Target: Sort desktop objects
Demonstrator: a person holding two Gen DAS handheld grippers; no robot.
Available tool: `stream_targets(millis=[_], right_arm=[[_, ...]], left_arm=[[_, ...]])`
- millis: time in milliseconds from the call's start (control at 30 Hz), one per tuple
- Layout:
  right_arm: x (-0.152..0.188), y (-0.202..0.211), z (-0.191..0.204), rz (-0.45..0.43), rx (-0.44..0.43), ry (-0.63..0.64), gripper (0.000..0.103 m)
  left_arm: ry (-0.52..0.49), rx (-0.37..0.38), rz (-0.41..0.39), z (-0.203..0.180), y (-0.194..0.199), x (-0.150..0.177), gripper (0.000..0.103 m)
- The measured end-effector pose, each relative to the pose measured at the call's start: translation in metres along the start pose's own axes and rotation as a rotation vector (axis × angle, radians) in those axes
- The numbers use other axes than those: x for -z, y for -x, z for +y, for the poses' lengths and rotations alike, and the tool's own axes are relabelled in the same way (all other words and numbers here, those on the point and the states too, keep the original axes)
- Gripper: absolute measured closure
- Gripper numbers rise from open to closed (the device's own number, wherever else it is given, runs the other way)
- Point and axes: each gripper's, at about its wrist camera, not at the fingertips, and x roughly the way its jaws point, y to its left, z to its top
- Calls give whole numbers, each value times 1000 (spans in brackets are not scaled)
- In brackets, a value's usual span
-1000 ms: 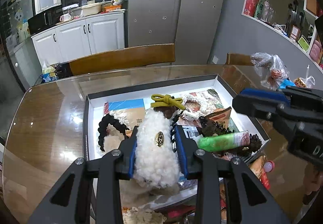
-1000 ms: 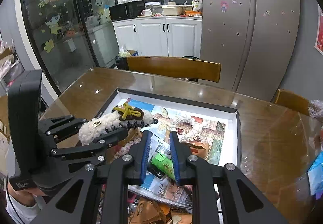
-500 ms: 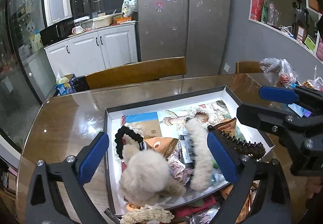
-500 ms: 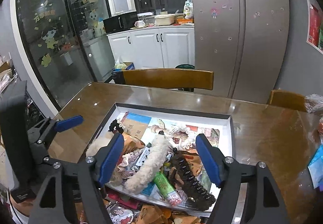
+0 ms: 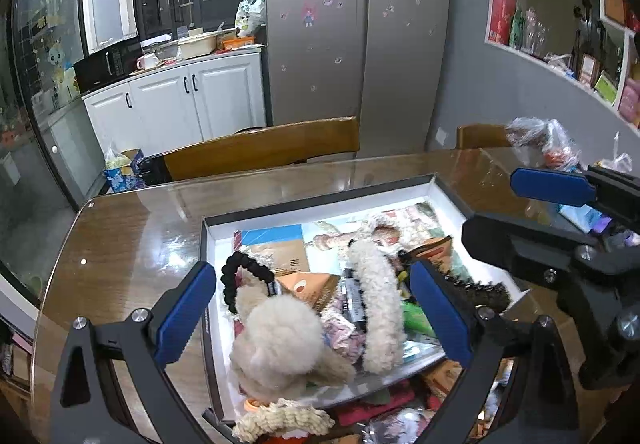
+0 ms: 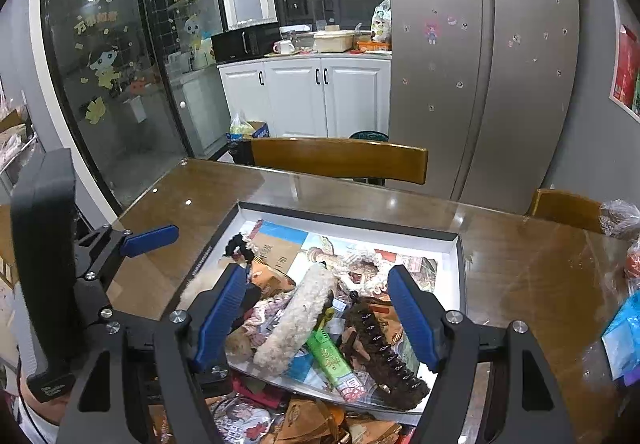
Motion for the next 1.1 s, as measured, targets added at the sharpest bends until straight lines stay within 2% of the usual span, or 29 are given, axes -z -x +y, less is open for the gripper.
stream_targets(millis=[200, 333, 567, 733, 933, 1100], right_arm=[[-5, 39, 14, -62, -6, -22, 27], [2, 81, 33, -109, 37, -28, 24], [35, 152, 64, -154, 118, -26, 21], [74, 191, 86, -177, 209, -25, 19], [132, 215, 104, -159, 290, -36, 19], [158, 223, 108, -142, 277, -68, 19]], left_arm=[[23, 16, -60, 0, 52, -1, 4], [70, 22, -98, 6, 102, 15, 4], [140, -50, -160, 8, 188, 54, 0], [152, -69, -186, 0, 239, 100, 0], [171, -53, -167, -9, 266, 155, 0], [111, -89, -153, -22, 274, 174, 0]])
